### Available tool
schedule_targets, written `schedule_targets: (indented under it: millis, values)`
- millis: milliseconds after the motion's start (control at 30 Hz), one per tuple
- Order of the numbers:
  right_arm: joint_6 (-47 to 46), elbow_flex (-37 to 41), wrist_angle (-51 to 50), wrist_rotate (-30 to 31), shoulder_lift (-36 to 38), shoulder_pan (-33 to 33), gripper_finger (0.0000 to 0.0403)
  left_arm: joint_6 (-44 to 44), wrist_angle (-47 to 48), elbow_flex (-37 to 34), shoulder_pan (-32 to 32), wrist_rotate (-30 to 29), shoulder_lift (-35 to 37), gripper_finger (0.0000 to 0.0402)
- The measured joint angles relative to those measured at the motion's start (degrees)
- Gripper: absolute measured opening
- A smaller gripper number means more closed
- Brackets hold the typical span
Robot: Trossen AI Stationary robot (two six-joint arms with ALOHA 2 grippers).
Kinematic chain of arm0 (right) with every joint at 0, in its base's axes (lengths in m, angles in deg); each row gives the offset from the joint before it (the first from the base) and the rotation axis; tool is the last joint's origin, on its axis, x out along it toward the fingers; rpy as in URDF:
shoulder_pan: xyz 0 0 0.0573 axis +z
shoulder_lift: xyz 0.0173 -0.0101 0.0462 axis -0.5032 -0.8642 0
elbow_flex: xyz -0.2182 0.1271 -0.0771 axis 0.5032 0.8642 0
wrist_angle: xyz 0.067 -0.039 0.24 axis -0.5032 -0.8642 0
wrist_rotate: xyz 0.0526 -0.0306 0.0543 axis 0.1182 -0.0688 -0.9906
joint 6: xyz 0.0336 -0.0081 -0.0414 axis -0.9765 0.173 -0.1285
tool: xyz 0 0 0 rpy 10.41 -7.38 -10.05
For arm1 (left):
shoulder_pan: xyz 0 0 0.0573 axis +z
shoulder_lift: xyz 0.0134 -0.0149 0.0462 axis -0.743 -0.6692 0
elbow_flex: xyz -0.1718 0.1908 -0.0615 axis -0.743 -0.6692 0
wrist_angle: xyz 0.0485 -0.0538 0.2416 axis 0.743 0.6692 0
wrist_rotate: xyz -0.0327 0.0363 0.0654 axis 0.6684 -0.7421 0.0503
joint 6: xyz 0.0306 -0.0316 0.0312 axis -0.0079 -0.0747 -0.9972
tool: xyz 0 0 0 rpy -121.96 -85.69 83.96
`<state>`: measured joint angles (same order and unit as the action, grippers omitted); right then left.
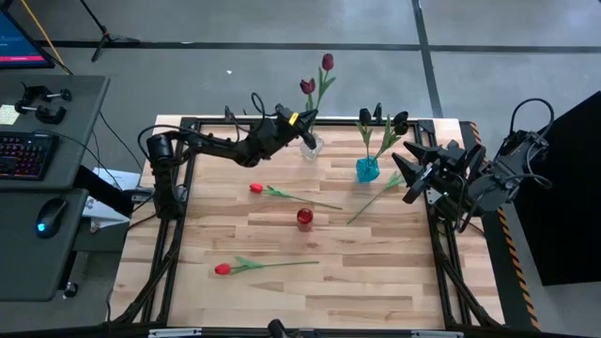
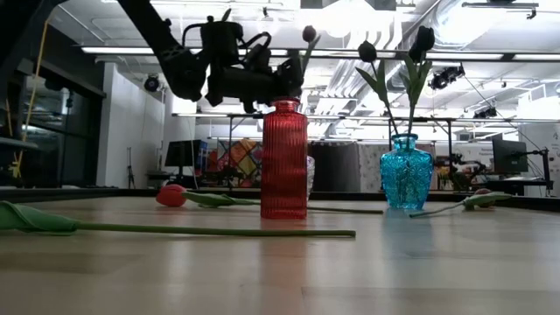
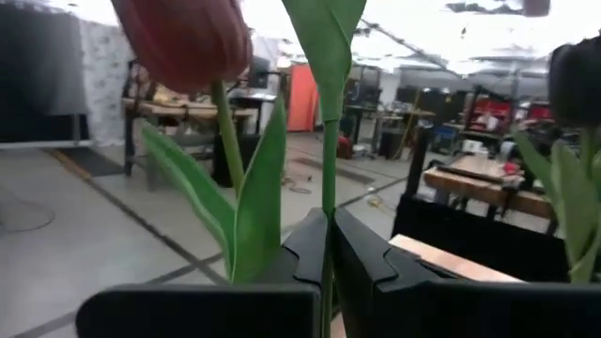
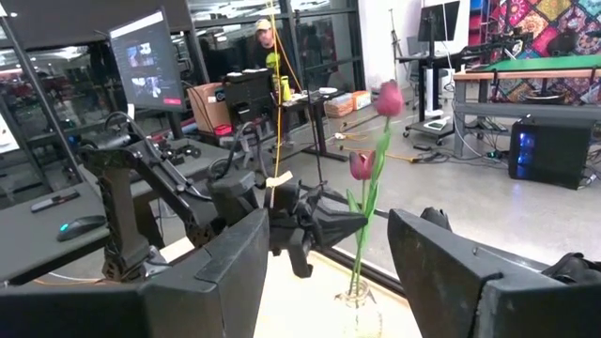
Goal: Sort flowers into vase by color
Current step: Put the left dark red flower into the transparent vase
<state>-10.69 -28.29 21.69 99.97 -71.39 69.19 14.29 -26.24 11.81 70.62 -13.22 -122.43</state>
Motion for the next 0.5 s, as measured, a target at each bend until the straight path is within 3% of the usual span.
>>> schedule_targets:
  millis: [500]
  values:
    - [-0.39,0.00,0.44,-0.02,-0.02,0.00,0.0209,-0.50,-1.71,0.00,-4.12,-6.62,-2.86,0.0000]
